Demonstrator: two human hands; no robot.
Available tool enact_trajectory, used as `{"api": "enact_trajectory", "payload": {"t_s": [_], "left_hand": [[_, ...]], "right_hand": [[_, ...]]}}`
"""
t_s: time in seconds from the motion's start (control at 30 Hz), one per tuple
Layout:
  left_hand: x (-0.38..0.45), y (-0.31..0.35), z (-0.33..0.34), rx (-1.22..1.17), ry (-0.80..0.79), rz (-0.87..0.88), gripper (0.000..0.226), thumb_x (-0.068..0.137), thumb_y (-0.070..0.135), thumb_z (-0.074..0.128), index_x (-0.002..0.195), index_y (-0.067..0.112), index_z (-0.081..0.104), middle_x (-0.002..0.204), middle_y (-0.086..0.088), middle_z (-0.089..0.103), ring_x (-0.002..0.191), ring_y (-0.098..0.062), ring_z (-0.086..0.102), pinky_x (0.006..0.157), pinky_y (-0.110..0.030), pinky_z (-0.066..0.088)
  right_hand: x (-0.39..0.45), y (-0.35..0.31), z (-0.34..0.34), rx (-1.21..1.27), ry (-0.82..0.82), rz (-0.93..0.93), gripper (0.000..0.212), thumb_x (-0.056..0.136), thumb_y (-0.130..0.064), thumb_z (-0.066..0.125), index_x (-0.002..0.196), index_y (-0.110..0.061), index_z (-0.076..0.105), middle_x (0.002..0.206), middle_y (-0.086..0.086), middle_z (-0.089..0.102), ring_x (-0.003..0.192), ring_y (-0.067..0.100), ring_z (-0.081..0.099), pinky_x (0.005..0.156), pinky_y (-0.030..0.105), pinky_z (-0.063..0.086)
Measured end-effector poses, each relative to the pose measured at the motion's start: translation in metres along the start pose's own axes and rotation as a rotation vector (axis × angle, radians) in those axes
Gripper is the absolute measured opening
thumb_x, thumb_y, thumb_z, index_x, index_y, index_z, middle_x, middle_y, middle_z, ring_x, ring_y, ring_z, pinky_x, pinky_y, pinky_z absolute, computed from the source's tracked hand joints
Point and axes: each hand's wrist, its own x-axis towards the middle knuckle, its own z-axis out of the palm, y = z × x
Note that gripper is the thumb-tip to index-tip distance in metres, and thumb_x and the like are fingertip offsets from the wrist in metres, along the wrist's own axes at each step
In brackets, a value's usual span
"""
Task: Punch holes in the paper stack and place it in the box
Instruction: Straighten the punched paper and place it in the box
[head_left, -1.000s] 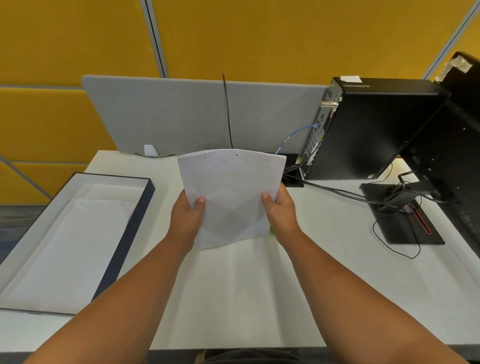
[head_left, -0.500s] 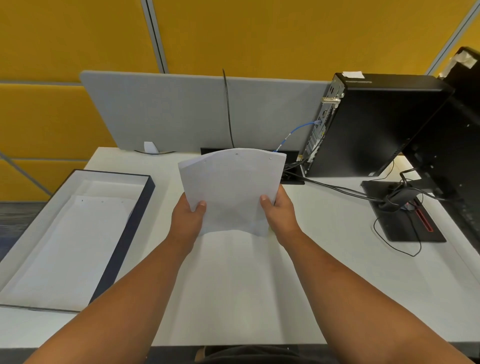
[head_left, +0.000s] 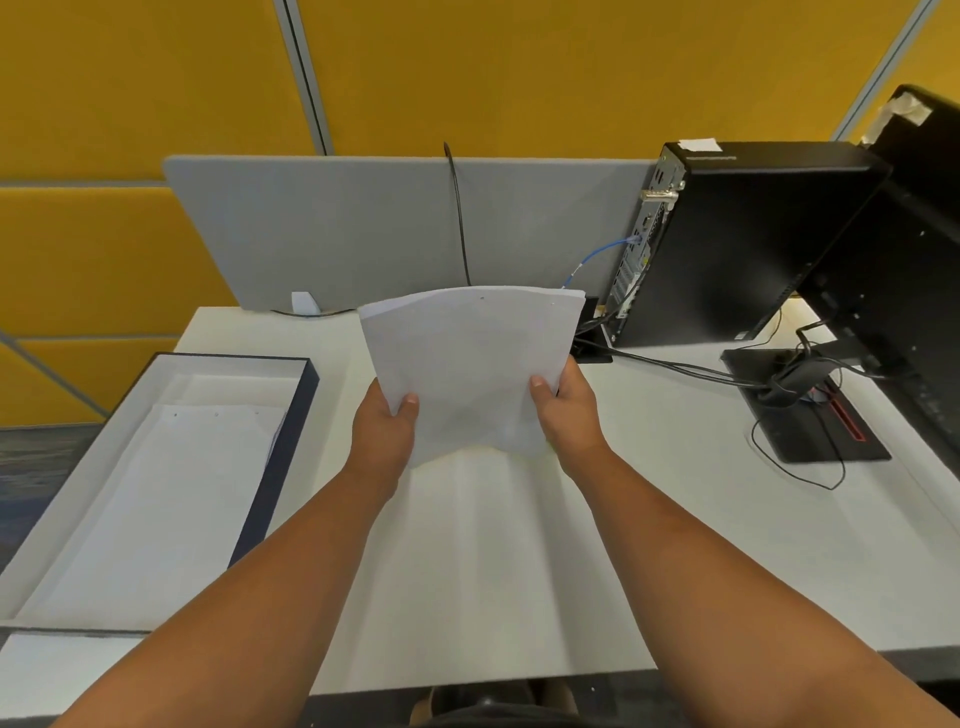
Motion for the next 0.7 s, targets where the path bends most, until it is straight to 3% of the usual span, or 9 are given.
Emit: {"api": "enact_trajectory", "payload": {"t_s": [0.13,0.27,0.43,0.53,0.63,0.7], "left_hand": [[-0.005,0.004,-0.010,0.068,-0.001,0.049,0.033,0.097,0.020,0.050,0.131,0.022,0.049,0.117,0.004,0.058,0.106,-0.019,0.057,0.088,-0.032,0.046],[-0.014,0.005,-0.016,0.150,0.052,0.062,0.033,0.094,0.018,0.053,0.127,0.019,0.048,0.112,0.003,0.058,0.106,-0.022,0.059,0.089,-0.032,0.046],[-0.033,0.003,-0.022,0.064,0.086,0.085,0.061,0.092,0.010,0.060,0.137,0.039,0.031,0.113,0.003,0.055,0.099,-0.008,0.058,0.075,-0.017,0.044],[-0.043,0.001,-0.025,0.129,0.137,0.090,0.054,0.091,0.010,0.062,0.129,0.039,0.038,0.115,0.002,0.050,0.103,-0.014,0.055,0.077,-0.021,0.044],[-0.051,-0.005,-0.030,0.270,0.201,0.128,0.023,0.091,0.012,0.062,0.109,0.026,0.059,0.109,0.007,0.059,0.103,-0.012,0.056,0.094,-0.031,0.047],[-0.055,-0.006,-0.038,0.291,0.216,0.106,0.017,0.091,0.012,0.060,0.104,0.022,0.065,0.108,0.008,0.061,0.099,-0.012,0.058,0.099,-0.035,0.047]], "right_hand": [[-0.003,-0.002,0.002,-0.089,0.014,0.018,0.031,0.095,-0.014,0.049,0.126,-0.019,0.053,0.115,-0.001,0.062,0.104,0.020,0.059,0.090,0.034,0.049],[-0.007,0.001,0.006,-0.142,0.005,0.055,0.030,0.092,-0.013,0.051,0.121,-0.016,0.057,0.116,0.004,0.065,0.105,0.024,0.061,0.096,0.041,0.050],[-0.012,0.009,0.007,-0.184,-0.051,0.071,0.022,0.094,-0.013,0.050,0.115,-0.011,0.057,0.103,0.003,0.063,0.091,0.022,0.059,0.075,0.026,0.043],[-0.016,0.016,0.012,-0.196,-0.069,0.051,0.022,0.094,-0.013,0.050,0.116,-0.011,0.055,0.107,0.005,0.064,0.094,0.023,0.060,0.078,0.027,0.045],[-0.021,0.022,0.021,-0.170,-0.112,0.043,0.034,0.096,-0.012,0.051,0.129,-0.015,0.049,0.114,0.002,0.062,0.101,0.020,0.059,0.086,0.028,0.046],[-0.024,0.022,0.026,-0.127,-0.134,0.054,0.046,0.096,-0.011,0.051,0.139,-0.021,0.039,0.114,0.000,0.058,0.099,0.016,0.057,0.084,0.026,0.043]]}}
